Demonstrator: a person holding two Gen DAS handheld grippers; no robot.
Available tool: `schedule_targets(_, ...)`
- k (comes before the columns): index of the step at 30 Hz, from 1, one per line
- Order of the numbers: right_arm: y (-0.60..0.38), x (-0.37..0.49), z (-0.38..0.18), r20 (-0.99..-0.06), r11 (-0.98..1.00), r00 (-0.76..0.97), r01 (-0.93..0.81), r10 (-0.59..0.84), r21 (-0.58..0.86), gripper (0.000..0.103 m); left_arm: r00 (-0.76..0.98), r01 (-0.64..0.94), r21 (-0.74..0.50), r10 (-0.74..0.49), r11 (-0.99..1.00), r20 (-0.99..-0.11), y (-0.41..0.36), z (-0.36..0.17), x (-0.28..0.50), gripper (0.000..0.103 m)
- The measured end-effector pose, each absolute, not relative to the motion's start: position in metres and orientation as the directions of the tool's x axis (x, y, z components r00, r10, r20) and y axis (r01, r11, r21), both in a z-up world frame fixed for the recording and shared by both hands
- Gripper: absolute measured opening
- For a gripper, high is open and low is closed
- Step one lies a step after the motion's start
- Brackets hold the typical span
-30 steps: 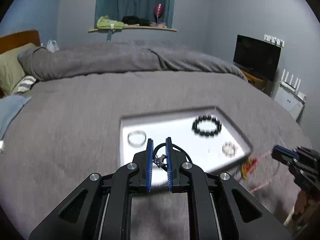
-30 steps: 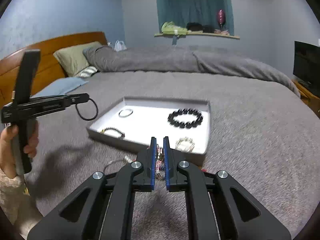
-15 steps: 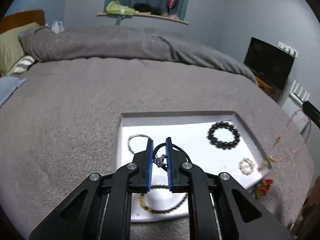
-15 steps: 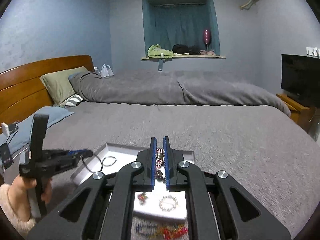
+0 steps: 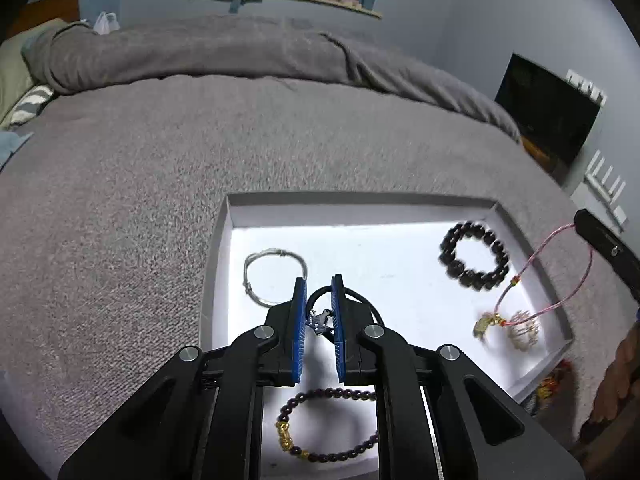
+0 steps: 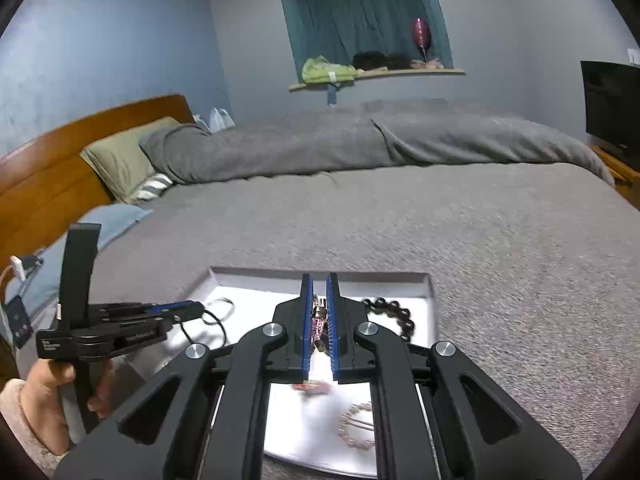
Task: Organize jewelry
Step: 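Carry the hair tie and pink bracelet with both tools into the box, then open both tools to release the items onto the box floor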
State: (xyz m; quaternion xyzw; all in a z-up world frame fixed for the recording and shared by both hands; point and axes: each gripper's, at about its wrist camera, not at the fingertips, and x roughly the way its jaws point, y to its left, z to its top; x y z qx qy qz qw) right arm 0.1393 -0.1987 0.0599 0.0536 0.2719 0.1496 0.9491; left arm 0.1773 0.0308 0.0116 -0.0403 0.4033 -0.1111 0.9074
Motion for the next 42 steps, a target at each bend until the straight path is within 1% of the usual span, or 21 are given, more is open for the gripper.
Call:
schedule_targets(6,-0.203,0.153,0.033,-0.616,0.972,0.752,-0.185,0.235,0.145,0.007,0.641,0.158,-0.117,-0.192,0.980,-0.743,0.029,0.004,0.175,0.013)
schedule_targets(10,-0.203,0.158,0.019,-0.653,0.981,0.733,-0.162,0.191,0.105,0.007,0.629,0.154,-0.108,-0.182,0.982,-0.756,0.031,-0.001,0.177,0.013)
schedule_targets(14,-0.203,0.162,0.010,-0.667,0.984,0.724,-0.153,0.175,0.092,0.007,0.620,0.150,-0.103,-0.175,0.983,-0.764,0.033,-0.006,0.178,0.013)
schedule_targets(22,-0.207,0.165,0.000,-0.675,0.981,0.712,-0.160,0.193,0.112,0.007,0.623,0.142,-0.083,-0.154,0.986,-0.767,0.035,-0.006,0.179,0.013)
schedule_targets(34,-0.211,0.165,0.002,-0.657,0.977,0.723,-0.162,0.214,0.140,0.008,0.621,0.127,-0.077,-0.140,0.989,-0.771,0.033,-0.007,0.181,0.013)
schedule_targets(35,-0.212,0.165,0.003,-0.654,0.977,0.725,-0.160,0.215,0.143,0.009,0.621,0.128,-0.079,-0.142,0.989,-0.771,0.033,-0.006,0.180,0.015)
schedule_targets(36,-0.213,0.164,0.004,-0.651,0.977,0.728,-0.158,0.215,0.146,0.011,0.625,0.129,-0.084,-0.147,0.988,-0.767,0.033,-0.005,0.179,0.022)
schedule_targets(37,-0.214,0.164,0.004,-0.648,0.977,0.731,-0.157,0.215,0.147,0.017,0.630,0.128,-0.082,-0.145,0.988,-0.763,0.033,-0.004,0.178,0.026)
schedule_targets(38,-0.214,0.163,0.006,-0.643,0.977,0.735,-0.154,0.214,0.148,0.025,0.634,0.130,-0.077,-0.143,0.989,-0.760,0.033,-0.003,0.176,0.026)
schedule_targets(41,-0.215,0.160,0.011,-0.624,0.976,0.751,-0.155,0.217,0.154,0.036,0.642,0.137,-0.084,-0.153,0.987,-0.751,0.033,0.003,0.171,0.027)
schedule_targets(42,-0.215,0.159,0.013,-0.618,0.976,0.755,-0.156,0.219,0.155,0.038,0.646,0.138,-0.087,-0.156,0.987,-0.747,0.034,0.005,0.170,0.029)
